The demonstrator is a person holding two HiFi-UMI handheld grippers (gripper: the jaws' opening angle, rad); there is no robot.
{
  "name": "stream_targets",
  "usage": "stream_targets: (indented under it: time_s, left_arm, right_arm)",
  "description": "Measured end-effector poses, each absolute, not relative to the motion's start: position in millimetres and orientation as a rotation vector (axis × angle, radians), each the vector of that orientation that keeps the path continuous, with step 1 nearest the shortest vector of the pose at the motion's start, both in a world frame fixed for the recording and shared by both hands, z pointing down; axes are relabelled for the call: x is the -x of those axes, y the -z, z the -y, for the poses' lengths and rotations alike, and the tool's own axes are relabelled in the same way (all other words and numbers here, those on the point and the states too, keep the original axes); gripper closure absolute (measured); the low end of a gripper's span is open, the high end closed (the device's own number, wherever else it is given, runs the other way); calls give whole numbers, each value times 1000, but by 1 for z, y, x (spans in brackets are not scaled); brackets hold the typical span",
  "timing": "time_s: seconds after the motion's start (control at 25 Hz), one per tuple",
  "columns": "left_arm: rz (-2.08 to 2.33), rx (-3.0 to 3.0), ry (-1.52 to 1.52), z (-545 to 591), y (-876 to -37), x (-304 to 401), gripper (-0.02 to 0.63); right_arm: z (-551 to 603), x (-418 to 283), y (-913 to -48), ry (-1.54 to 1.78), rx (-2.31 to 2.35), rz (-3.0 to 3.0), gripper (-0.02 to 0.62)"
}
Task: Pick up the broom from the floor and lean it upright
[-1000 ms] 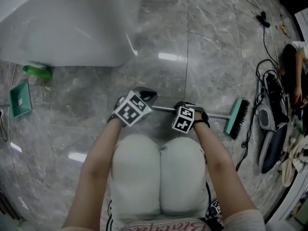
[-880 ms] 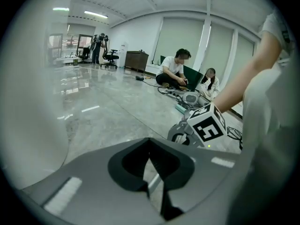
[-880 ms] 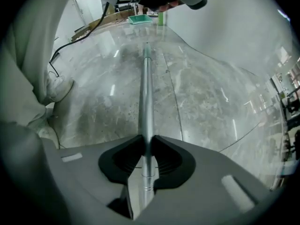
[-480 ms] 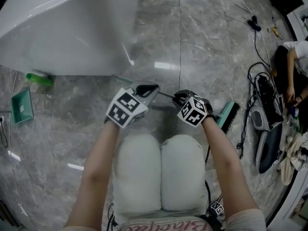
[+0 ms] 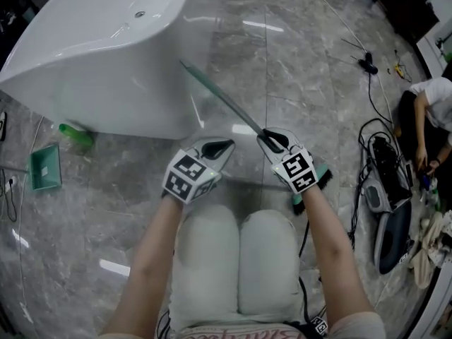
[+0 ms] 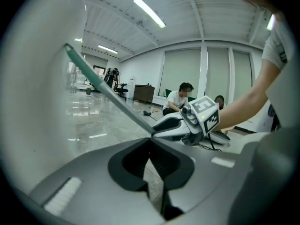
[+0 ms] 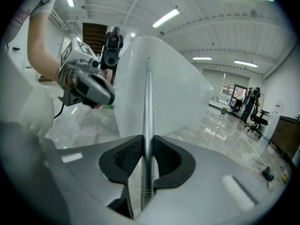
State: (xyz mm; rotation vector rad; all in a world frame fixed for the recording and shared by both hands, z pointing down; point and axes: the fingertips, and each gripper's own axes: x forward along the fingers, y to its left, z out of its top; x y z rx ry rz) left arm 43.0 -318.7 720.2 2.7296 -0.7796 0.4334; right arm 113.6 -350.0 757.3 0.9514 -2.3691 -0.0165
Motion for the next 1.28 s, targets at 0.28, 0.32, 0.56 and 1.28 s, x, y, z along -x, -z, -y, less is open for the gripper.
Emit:
stream_targets:
  time_s: [0.28,0.32,0.56,1.28]
  left_arm:
    - [859,-2733,-405,330,-710,-35,607]
    - [869,-2730,-401,331,-710,-34,607]
    - [896,-2723,-385,335,-710,-31,607]
    - [1019,-2684,-278,353,-703,-12,607]
  right_arm:
    - [394,-92,-699,32,-1126,2516,514]
    - [399,-87,-693,30,-1135,2534,514]
    - [415,-53,-669,51,-1139,2610,514]
    - [435,-22,-643,103,-1095,2645,457]
